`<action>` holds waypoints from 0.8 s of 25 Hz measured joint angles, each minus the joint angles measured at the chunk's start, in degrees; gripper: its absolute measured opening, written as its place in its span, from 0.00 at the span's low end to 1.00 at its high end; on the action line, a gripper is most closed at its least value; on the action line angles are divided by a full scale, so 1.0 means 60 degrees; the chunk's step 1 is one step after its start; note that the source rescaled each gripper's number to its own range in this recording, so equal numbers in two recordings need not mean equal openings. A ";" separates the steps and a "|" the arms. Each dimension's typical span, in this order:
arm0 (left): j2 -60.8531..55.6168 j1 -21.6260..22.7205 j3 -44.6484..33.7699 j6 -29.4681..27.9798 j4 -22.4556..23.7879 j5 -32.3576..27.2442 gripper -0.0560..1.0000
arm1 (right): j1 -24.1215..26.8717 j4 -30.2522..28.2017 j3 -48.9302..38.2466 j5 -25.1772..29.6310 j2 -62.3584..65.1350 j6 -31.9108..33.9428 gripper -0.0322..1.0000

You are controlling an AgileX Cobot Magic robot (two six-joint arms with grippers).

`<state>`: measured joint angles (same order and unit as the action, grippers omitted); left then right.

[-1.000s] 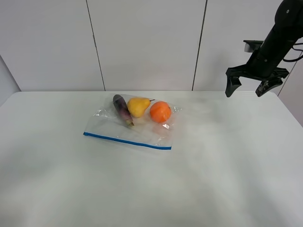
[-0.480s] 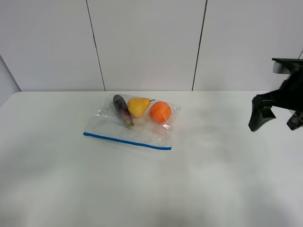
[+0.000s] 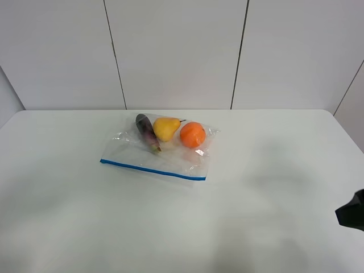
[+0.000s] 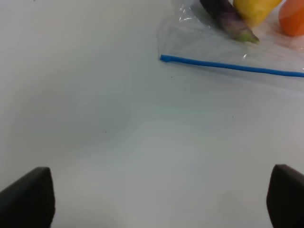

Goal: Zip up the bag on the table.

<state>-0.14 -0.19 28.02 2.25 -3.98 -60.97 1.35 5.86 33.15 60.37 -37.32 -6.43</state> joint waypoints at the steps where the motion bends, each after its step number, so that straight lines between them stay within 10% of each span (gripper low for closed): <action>1: 0.0000 0.0000 0.0000 0.0000 0.0000 0.0000 1.00 | 0.0000 0.0000 -0.0289 -0.0237 0.0752 0.0075 0.99; 20: 0.0000 0.0000 0.0000 0.0000 0.0000 0.0000 1.00 | -0.0002 -0.0070 -0.0850 -0.0337 0.6243 0.0381 1.00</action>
<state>-0.14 -0.19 28.02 2.25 -3.98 -60.97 1.33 5.44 28.05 58.35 0.14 -4.15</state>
